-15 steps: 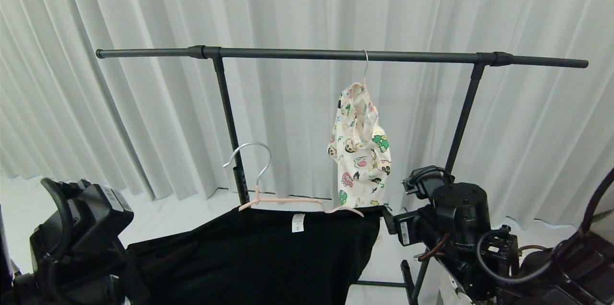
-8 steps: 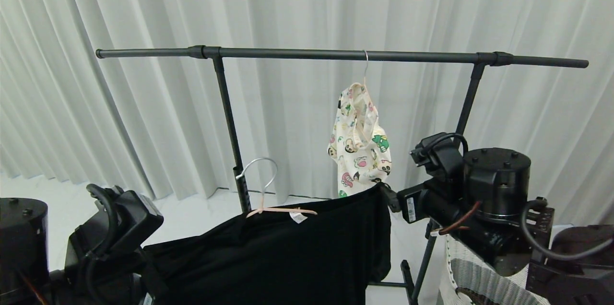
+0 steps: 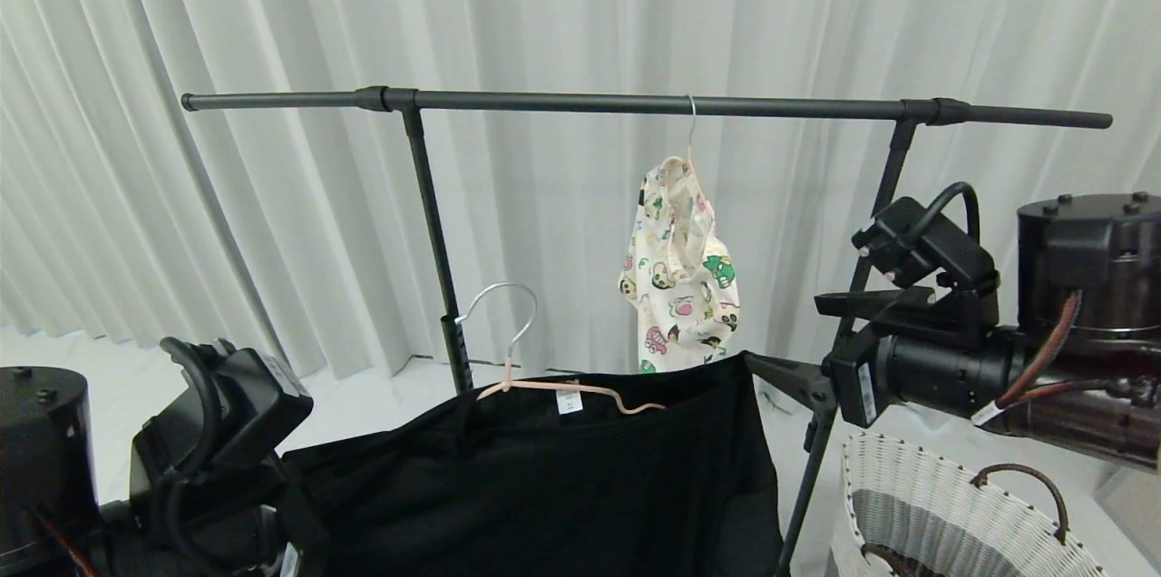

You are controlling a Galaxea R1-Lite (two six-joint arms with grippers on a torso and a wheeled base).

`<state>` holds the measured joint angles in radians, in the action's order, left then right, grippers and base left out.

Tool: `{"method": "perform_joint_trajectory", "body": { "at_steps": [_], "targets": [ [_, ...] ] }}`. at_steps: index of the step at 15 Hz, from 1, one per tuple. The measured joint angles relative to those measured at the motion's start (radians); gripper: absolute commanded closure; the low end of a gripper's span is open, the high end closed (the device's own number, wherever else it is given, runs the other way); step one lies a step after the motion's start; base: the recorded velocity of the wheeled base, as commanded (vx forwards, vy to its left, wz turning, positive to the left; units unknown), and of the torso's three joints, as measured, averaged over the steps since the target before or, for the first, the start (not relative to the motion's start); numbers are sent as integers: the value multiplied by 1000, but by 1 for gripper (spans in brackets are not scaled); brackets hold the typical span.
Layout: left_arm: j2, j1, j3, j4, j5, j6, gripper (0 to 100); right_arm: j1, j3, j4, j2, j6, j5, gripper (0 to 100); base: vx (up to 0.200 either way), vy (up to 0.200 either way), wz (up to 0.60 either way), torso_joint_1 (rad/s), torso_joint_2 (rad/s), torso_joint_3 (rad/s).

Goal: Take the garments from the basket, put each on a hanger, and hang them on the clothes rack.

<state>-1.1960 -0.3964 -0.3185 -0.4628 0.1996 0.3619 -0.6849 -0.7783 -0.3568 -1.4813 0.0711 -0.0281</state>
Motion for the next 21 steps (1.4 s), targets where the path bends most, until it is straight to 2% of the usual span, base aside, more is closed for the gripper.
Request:
{"method": "perform_joint_trajectory", "body": {
  "at_steps": [4,8,9,10,14,18,21],
  "targets": [
    [0,-45,1,-36,0,-1,100,4,-116,279,76,1,-205,0,0,0,0,0,0,0],
    [2,-49,3,-38,0,-1,100,4,-234,526,121,3,-348,0,0,0,0,0,0,0],
    [3,-50,2,-38,0,-1,100,4,-250,531,126,9,-353,0,0,0,0,0,0,0],
    [7,-59,2,-39,0,-2,100,1,-256,535,126,52,-353,0,0,0,0,0,0,0],
    [35,-168,1,-40,7,-13,100,-42,-265,563,91,295,-355,0,0,0,0,0,0,0],
    [45,-248,-2,-40,7,-13,100,-194,-305,564,25,346,-356,0,0,0,0,0,0,0],
    [49,-264,-7,-40,7,-11,100,-250,-328,565,-33,372,-350,0,0,0,0,0,0,0]
  ]
}}
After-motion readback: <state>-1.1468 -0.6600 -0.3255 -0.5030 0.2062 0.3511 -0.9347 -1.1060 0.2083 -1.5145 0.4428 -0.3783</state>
